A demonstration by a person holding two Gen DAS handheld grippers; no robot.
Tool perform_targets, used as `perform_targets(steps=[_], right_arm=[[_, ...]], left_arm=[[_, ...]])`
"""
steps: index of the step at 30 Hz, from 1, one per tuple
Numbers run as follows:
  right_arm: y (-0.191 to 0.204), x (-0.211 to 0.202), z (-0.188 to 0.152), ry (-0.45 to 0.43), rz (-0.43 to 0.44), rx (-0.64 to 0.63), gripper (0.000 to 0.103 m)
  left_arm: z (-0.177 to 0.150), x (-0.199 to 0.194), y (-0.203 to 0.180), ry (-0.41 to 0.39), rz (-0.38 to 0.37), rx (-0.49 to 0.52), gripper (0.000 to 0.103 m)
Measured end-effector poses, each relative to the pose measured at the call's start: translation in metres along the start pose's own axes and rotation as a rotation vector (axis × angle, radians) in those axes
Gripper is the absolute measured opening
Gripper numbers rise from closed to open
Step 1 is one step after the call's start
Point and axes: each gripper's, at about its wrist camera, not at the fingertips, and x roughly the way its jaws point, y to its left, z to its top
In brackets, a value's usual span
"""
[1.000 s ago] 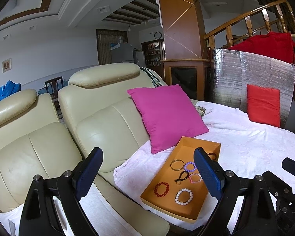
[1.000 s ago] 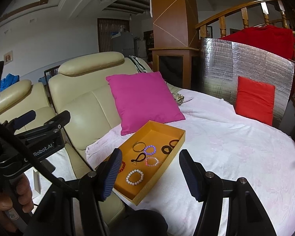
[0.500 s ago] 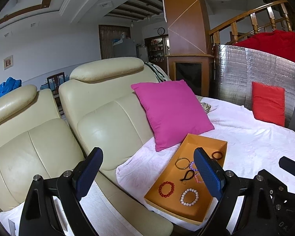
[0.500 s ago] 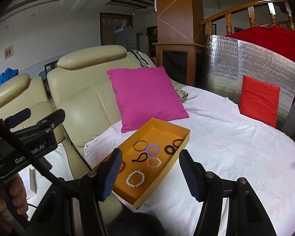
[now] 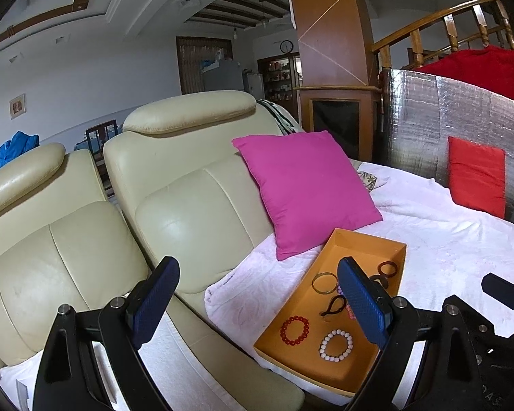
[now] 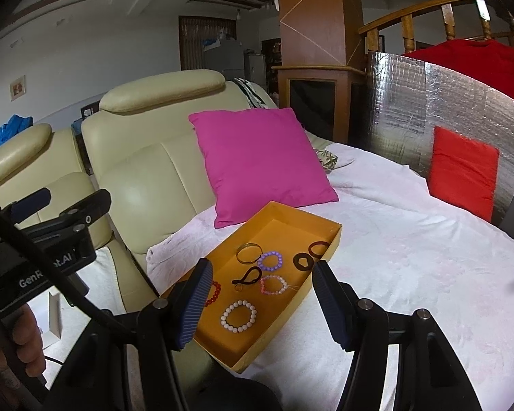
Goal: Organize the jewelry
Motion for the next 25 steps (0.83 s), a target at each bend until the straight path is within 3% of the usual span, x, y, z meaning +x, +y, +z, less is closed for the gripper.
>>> perform_targets(steps=[20, 23, 25], right_arm=[[-0.024, 0.015, 0.000, 0.013, 0.027, 0.037, 0.065], [-0.039, 0.014, -0.003, 0.001, 0.025, 0.063, 0.064], [-0.062, 0.010, -0.007, -0.014, -0.005, 0.092, 0.064]], left_arm=[[0.003, 0.010, -0.024, 0.017, 0.025, 0.040, 0.093], [0.004, 0.011, -0.045, 0.000, -0.010, 0.065, 0.093], [0.006, 0.015, -0.070, 0.009, -0.083, 0.082, 0.093]])
